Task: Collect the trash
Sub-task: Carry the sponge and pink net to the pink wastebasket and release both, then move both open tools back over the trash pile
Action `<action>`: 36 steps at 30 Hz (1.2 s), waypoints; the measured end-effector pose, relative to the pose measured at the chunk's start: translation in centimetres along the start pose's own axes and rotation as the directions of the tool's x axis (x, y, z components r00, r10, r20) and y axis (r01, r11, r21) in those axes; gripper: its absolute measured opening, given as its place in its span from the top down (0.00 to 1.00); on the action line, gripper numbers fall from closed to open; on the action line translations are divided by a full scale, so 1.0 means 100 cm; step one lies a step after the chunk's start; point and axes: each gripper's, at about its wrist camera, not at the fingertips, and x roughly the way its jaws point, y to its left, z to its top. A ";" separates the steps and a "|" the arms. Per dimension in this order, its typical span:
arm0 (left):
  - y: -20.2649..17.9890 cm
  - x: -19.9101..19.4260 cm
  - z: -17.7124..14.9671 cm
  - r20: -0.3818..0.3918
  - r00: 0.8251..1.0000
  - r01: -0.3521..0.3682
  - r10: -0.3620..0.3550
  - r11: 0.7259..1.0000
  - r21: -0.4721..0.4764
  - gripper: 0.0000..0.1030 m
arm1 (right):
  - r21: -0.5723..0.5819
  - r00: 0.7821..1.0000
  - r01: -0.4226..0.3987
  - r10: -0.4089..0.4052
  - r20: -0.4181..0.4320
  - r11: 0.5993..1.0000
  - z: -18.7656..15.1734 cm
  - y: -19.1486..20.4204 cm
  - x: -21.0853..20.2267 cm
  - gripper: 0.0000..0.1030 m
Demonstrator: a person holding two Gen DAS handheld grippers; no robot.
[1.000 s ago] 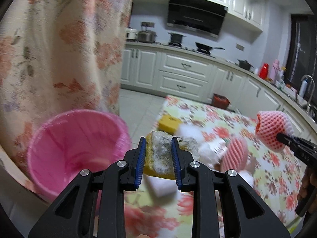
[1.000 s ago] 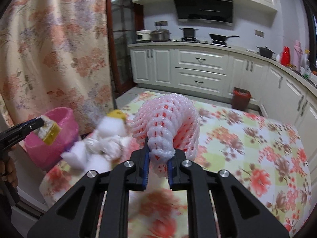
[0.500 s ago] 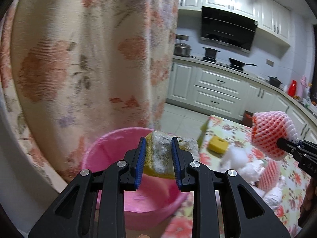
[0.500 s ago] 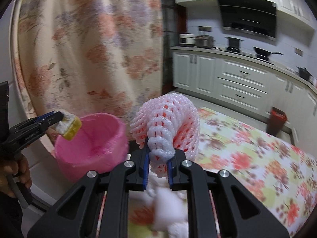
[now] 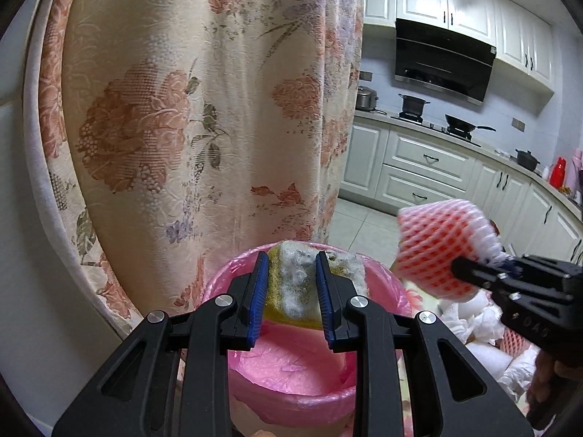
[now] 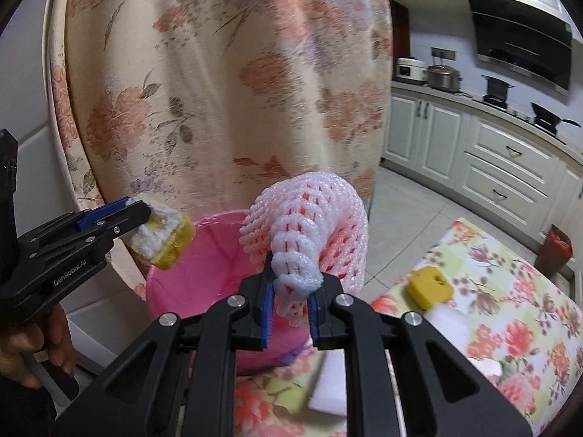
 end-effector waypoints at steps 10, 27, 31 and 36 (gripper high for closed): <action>0.015 0.003 -0.001 -0.011 1.000 0.016 -0.016 0.998 -0.056 0.24 | -0.014 0.996 -0.078 0.077 -0.044 0.997 0.001 0.018 0.031 0.50; -0.014 0.001 0.000 -0.024 0.998 0.065 -0.066 0.997 -0.031 0.21 | 0.078 0.996 0.091 -0.089 -0.028 0.993 -0.030 -0.041 -0.020 0.41; -0.032 -0.002 -0.002 -0.027 0.995 0.098 -0.098 0.995 -0.014 0.20 | 0.115 0.988 0.153 -0.150 -0.031 0.981 -0.050 -0.066 -0.045 0.40; -0.059 -0.005 -0.006 -0.040 0.989 0.143 -0.143 0.990 0.014 0.19 | 0.169 0.975 0.221 -0.217 -0.041 0.960 -0.076 -0.097 -0.076 0.38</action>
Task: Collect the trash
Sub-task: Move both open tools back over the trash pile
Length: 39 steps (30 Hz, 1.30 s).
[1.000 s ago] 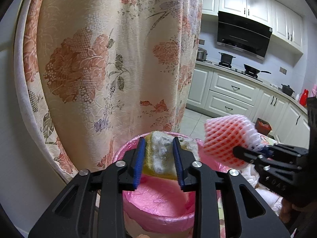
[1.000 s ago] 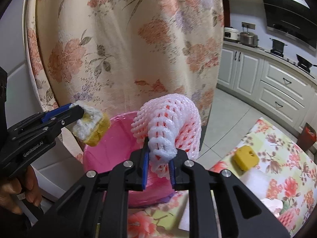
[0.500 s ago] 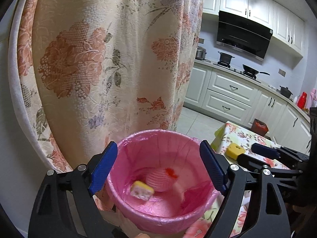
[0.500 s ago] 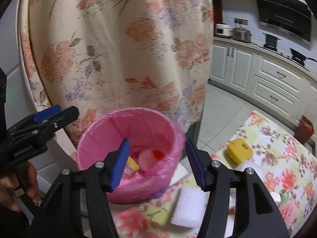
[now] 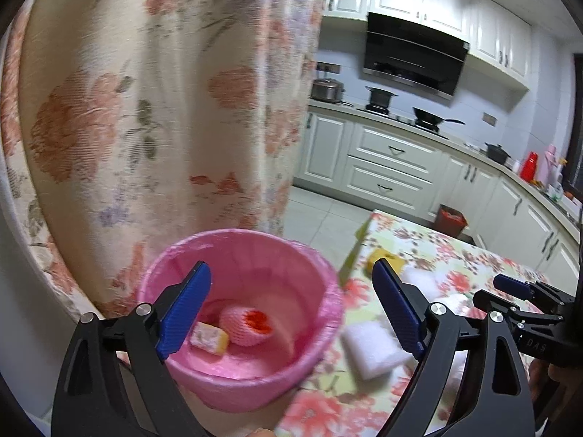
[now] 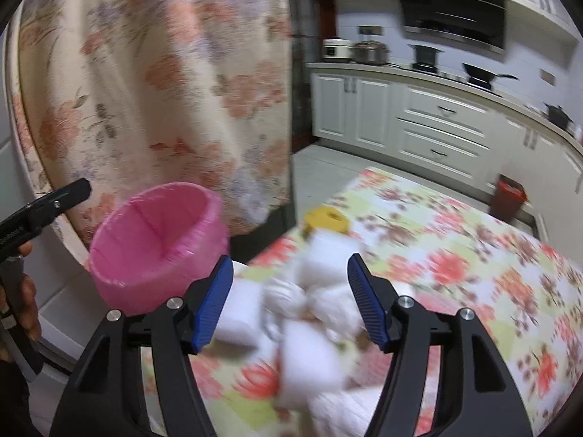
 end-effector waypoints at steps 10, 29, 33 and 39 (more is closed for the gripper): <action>-0.065 0.003 -0.014 -0.042 0.995 0.094 -0.091 0.992 0.080 0.19 | 0.104 0.995 0.101 -0.101 -0.011 0.989 -0.045 -0.074 -0.040 0.36; -0.156 0.015 -0.047 -0.149 0.971 0.212 -0.186 0.959 0.187 0.19 | 0.204 0.987 0.159 -0.155 -0.037 0.966 -0.091 -0.140 -0.067 0.33; -0.165 0.021 -0.055 -0.176 0.964 0.230 -0.197 0.954 0.191 0.19 | 0.217 0.987 0.157 -0.152 -0.043 0.964 -0.098 -0.147 -0.067 0.31; -0.173 0.037 -0.071 -0.236 0.950 0.253 -0.206 0.949 0.188 0.19 | 0.225 0.989 0.146 -0.136 -0.059 0.963 -0.105 -0.148 -0.063 0.30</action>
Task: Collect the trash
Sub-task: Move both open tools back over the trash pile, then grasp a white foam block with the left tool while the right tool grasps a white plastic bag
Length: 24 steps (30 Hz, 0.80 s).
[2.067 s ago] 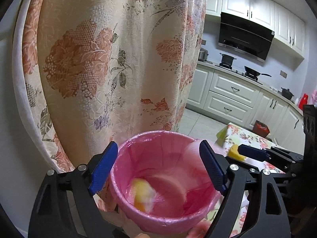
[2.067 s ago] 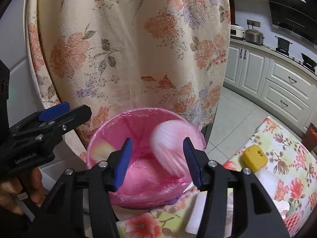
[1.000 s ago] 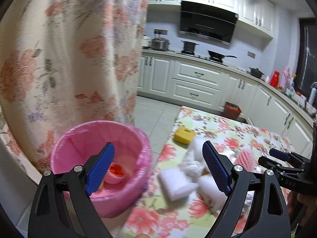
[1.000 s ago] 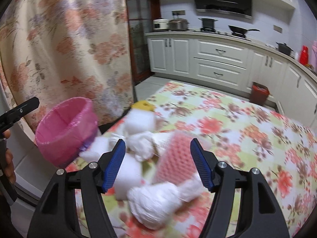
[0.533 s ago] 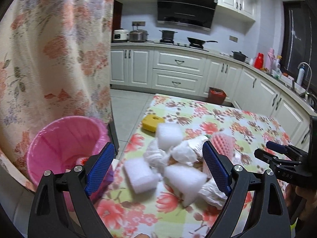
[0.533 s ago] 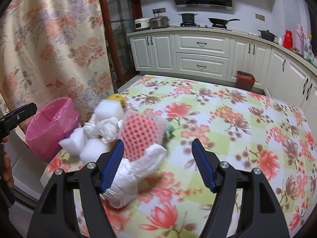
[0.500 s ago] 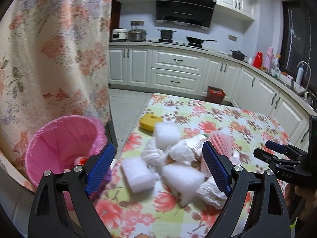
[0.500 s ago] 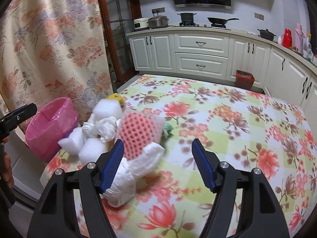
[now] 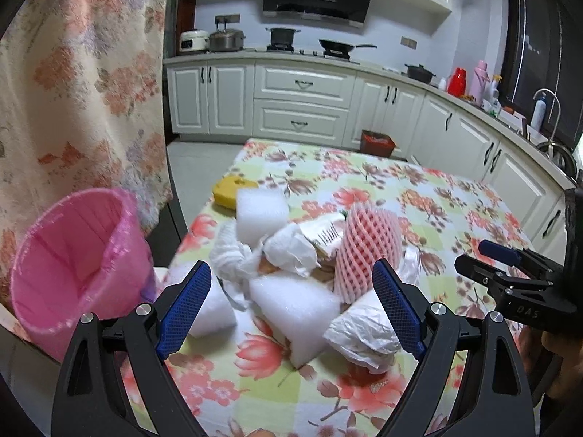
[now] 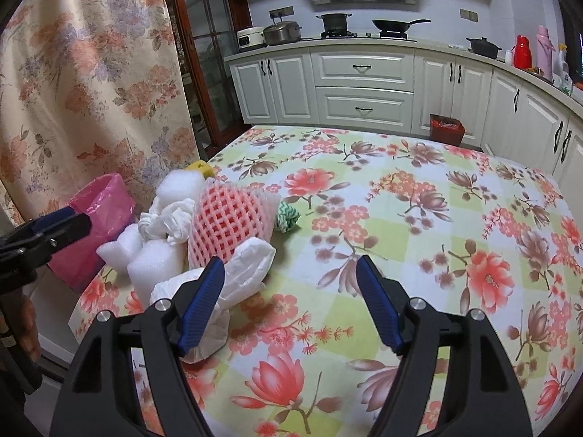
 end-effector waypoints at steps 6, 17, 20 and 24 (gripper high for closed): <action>0.000 0.022 -0.012 -0.056 0.998 0.011 -0.011 1.000 -0.009 0.19 | 0.000 1.000 -0.013 0.013 -0.012 1.000 -0.005 0.002 0.003 0.27; 0.009 0.056 -0.029 -0.139 0.988 0.060 -0.069 0.996 -0.071 0.19 | -0.021 0.998 -0.056 0.055 -0.033 0.998 -0.012 0.020 0.009 0.25; 0.014 0.063 -0.032 -0.156 0.983 0.085 -0.101 0.991 -0.107 0.22 | -0.029 0.997 -0.060 0.059 -0.040 0.998 -0.013 0.025 0.010 0.25; 0.014 0.071 -0.032 -0.168 0.977 0.106 -0.127 0.986 -0.129 0.23 | -0.033 0.997 -0.060 0.059 -0.046 0.998 -0.014 0.027 0.011 0.24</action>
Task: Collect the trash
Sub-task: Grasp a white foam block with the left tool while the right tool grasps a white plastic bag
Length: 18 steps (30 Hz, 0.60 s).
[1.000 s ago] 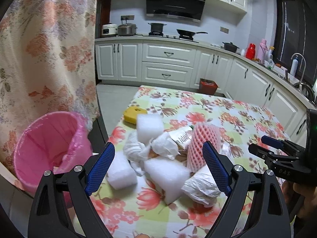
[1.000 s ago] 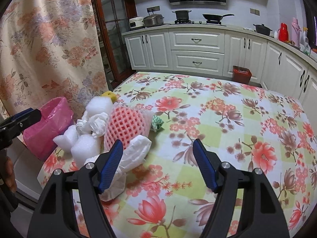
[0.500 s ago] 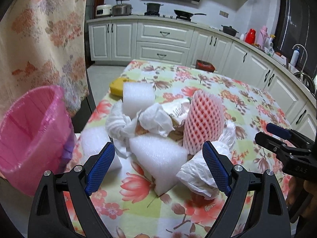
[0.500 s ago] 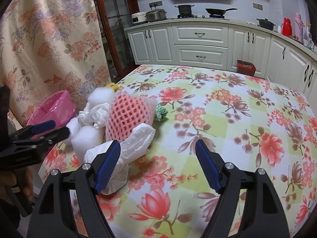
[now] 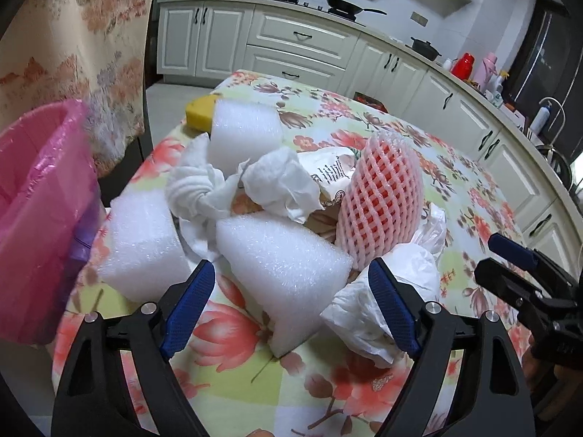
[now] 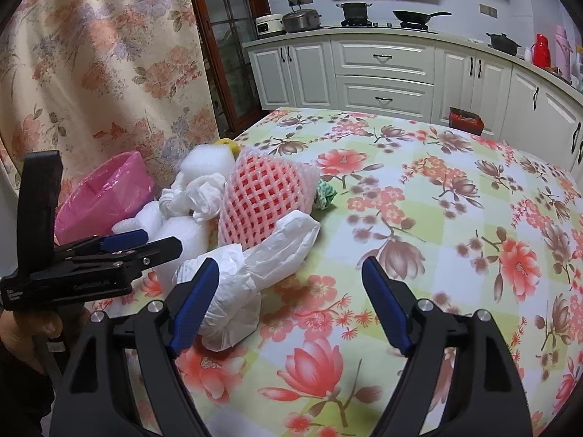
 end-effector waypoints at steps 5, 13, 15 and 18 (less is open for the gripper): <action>-0.002 0.009 0.002 -0.021 1.000 0.016 -0.016 1.000 -0.006 0.29 | -0.002 1.000 -0.003 0.003 -0.005 1.000 -0.001 0.002 0.002 0.23; 0.001 0.013 0.000 -0.046 0.998 0.034 -0.034 0.999 -0.008 0.42 | -0.013 1.000 -0.006 0.006 -0.018 1.000 -0.003 0.008 0.006 0.22; 0.003 0.010 -0.001 -0.044 0.998 0.034 -0.035 0.999 -0.012 0.42 | -0.016 1.000 -0.008 0.008 -0.021 1.000 -0.003 0.009 0.007 0.22; 0.005 0.005 -0.003 -0.039 0.999 0.037 -0.037 0.999 -0.013 0.42 | -0.022 1.000 -0.012 0.012 -0.027 1.000 -0.005 0.011 0.008 0.22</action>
